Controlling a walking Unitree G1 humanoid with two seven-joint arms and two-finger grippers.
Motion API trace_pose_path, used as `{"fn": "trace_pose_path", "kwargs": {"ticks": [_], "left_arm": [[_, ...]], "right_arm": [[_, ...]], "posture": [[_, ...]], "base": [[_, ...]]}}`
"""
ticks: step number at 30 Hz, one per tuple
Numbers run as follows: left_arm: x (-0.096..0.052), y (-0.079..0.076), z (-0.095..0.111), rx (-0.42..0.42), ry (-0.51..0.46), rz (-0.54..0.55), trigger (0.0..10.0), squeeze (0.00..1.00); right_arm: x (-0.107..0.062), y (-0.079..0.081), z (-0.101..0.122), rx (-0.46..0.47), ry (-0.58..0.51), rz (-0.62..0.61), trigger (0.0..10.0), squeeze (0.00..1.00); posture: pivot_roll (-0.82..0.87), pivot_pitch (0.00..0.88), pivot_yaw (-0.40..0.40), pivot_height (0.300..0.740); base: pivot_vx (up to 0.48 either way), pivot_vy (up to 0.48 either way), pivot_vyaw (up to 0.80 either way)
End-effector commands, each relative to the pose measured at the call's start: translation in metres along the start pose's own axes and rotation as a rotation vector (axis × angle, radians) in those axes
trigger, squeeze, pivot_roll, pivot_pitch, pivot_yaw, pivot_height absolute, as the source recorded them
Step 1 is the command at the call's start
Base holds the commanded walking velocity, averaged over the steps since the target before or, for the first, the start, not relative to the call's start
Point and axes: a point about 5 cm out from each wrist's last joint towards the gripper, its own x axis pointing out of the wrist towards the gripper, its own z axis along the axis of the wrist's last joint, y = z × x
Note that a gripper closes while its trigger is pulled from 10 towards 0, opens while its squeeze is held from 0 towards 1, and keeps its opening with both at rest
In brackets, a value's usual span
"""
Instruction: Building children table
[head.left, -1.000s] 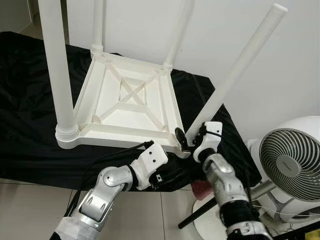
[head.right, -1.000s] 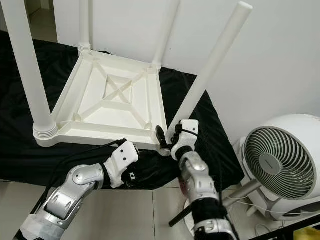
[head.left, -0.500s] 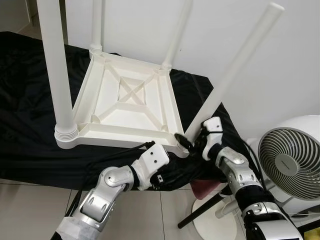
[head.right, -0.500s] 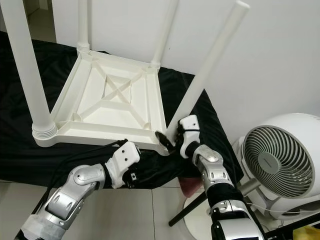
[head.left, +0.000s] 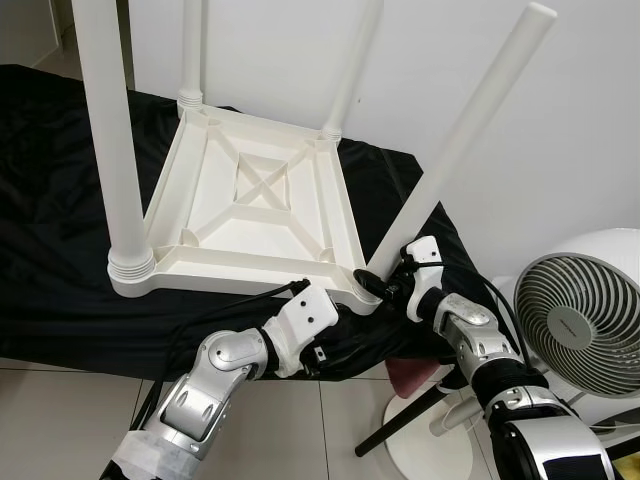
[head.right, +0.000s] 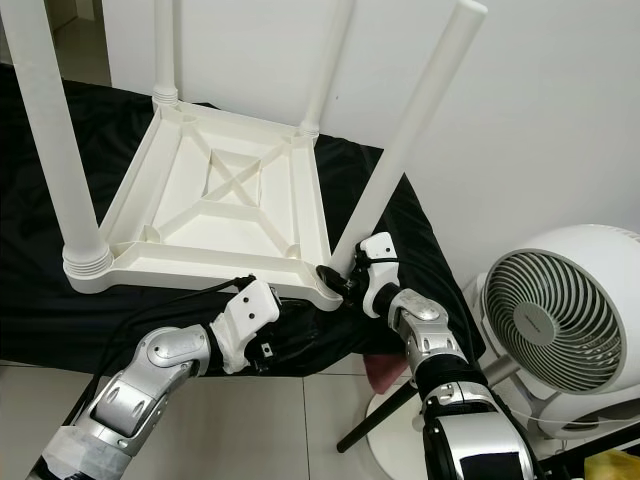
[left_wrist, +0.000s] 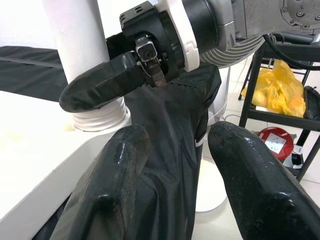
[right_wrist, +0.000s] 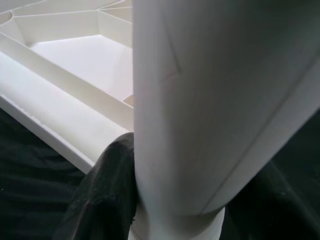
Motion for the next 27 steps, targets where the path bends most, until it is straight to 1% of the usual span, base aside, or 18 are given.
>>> {"fn": "trace_pose_path", "kwargs": {"ticks": [1,3,4,6,9,12,13,14,15,16,17,19,20,21,23,24,25,27], "left_arm": [[0.003,-0.002,0.005,0.013,-0.011,0.019,10.0,0.00],[0.003,-0.002,0.005,0.011,-0.011,0.019,10.0,0.00],[0.003,-0.002,0.005,0.009,-0.013,0.018,10.0,0.00],[0.003,-0.002,0.005,0.009,-0.013,0.018,10.0,0.00],[0.004,-0.005,0.004,0.011,-0.010,0.012,10.0,0.00],[0.004,-0.005,0.004,0.011,-0.010,0.009,10.0,0.00],[0.004,-0.005,0.004,0.008,-0.012,0.007,10.0,0.00],[0.004,-0.006,0.004,0.006,-0.010,0.002,10.0,0.00],[0.004,-0.006,0.004,0.006,-0.010,0.002,10.0,0.00],[0.004,-0.006,0.004,0.006,-0.008,-0.002,10.0,0.00],[0.004,-0.006,0.004,0.006,-0.008,-0.002,10.0,0.00],[0.004,-0.006,0.002,0.012,0.000,-0.003,10.0,0.00],[0.004,-0.006,0.002,0.013,0.002,-0.002,10.0,0.00],[0.004,-0.006,0.002,0.013,0.002,-0.002,10.0,0.00],[0.004,-0.005,0.003,0.013,0.001,-0.003,10.0,0.00],[0.004,-0.005,0.003,0.013,0.001,-0.003,10.0,0.00],[0.004,-0.005,0.003,0.014,0.000,-0.004,10.0,0.00],[0.003,-0.004,0.004,0.014,-0.002,-0.002,10.0,0.00]], "right_arm": [[-0.003,0.000,-0.010,0.003,0.046,-0.005,10.0,0.00],[-0.003,-0.001,-0.012,0.018,0.060,-0.028,10.0,0.00],[-0.003,-0.003,-0.015,0.041,0.077,-0.083,10.0,0.00],[-0.003,-0.003,-0.015,0.041,0.077,-0.083,10.0,0.00],[-0.001,-0.001,-0.022,0.064,0.117,-0.195,10.0,0.00],[0.000,0.001,-0.023,0.067,0.126,-0.220,10.0,0.00],[0.001,0.003,-0.024,0.084,0.125,-0.244,10.0,0.00],[0.004,0.008,-0.022,0.118,0.101,-0.303,10.0,0.00],[0.004,0.008,-0.022,0.118,0.101,-0.303,10.0,0.00],[0.004,0.012,-0.023,0.170,0.085,-0.386,10.0,0.00],[0.004,0.012,-0.023,0.170,0.085,-0.386,10.0,0.00],[0.002,0.024,-0.023,0.200,0.040,-0.531,10.0,0.00],[0.001,0.028,-0.023,0.202,0.032,-0.566,10.0,0.00],[0.001,0.028,-0.023,0.202,0.032,-0.566,10.0,0.00],[-0.003,0.036,-0.026,0.206,0.029,-0.682,10.0,0.00],[-0.003,0.036,-0.026,0.206,0.029,-0.682,10.0,0.00],[-0.005,0.042,-0.027,0.219,0.031,-0.709,10.0,0.00],[-0.006,0.043,-0.024,0.221,0.018,-0.720,10.0,0.00]], "posture": [[0.15,0.000,-0.244,0.740],[0.15,0.000,-0.244,0.740],[0.15,0.000,-0.244,0.740],[0.15,0.000,-0.244,0.740],[0.14,0.000,-0.238,0.740],[0.13,0.000,-0.235,0.740],[0.13,0.000,-0.235,0.740],[0.13,0.002,-0.229,0.740],[0.13,0.002,-0.229,0.740],[0.13,0.004,-0.227,0.740],[0.13,0.004,-0.227,0.740],[0.12,0.003,-0.221,0.740],[0.12,0.003,-0.221,0.740],[0.12,0.003,-0.221,0.740],[0.12,0.003,-0.221,0.740],[0.12,0.003,-0.221,0.740],[0.13,0.002,-0.221,0.740],[0.13,0.002,-0.219,0.740]], "base": [[0.000,0.000,0.00],[0.000,0.000,0.00],[0.000,0.000,0.00],[0.000,0.000,0.00],[0.000,0.000,0.00],[0.000,0.000,0.00],[0.000,0.000,0.00],[0.000,0.000,0.00],[0.000,0.000,0.00],[0.000,0.000,0.00],[0.000,0.000,0.00],[0.000,0.000,0.00],[0.000,0.000,0.00],[0.000,0.000,0.00],[0.000,0.000,0.00],[0.000,0.000,0.00],[0.000,0.000,0.00],[0.000,0.000,0.00]]}}
